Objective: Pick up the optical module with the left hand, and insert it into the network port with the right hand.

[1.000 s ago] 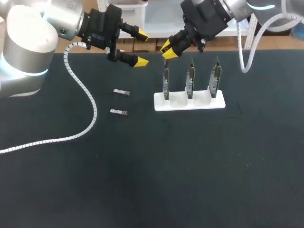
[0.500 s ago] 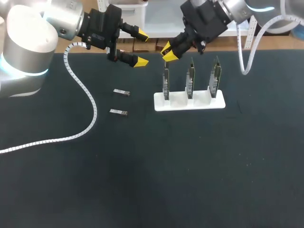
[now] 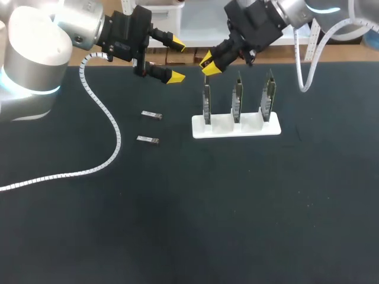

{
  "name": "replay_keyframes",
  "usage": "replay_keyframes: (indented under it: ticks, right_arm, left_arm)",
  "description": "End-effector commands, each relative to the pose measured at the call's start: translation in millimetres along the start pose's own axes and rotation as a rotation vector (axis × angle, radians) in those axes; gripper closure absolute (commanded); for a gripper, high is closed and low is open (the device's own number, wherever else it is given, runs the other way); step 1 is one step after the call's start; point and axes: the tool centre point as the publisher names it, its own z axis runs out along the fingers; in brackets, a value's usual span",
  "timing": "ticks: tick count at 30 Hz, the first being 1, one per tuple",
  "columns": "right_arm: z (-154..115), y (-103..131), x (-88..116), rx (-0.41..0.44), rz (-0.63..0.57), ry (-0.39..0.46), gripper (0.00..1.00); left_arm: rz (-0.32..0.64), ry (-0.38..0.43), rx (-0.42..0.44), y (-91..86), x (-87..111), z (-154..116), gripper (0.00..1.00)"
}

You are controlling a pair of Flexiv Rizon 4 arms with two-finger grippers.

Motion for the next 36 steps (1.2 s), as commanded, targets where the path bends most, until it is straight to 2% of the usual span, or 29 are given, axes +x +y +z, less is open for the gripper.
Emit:
replay_keyframes:
  ticks: [1,8,36]
  right_arm:
    - [-3.4,2.2,-2.0,0.018,-0.006,0.003,1.0]
    - [-6.4,4.3,-6.1,0.042,-0.01,0.021,1.0]
    - [0.3,6.1,-1.0,0.037,0.004,0.02,1.0]
  left_arm:
    - [-0.001,0.004,0.005,1.8,-0.2,0.3,0.0]
    - [-0.001,0.004,0.005,1.8,-0.2,0.3,0.0]
    - [-0.001,0.004,0.005,1.8,-0.2,0.3,0.0]
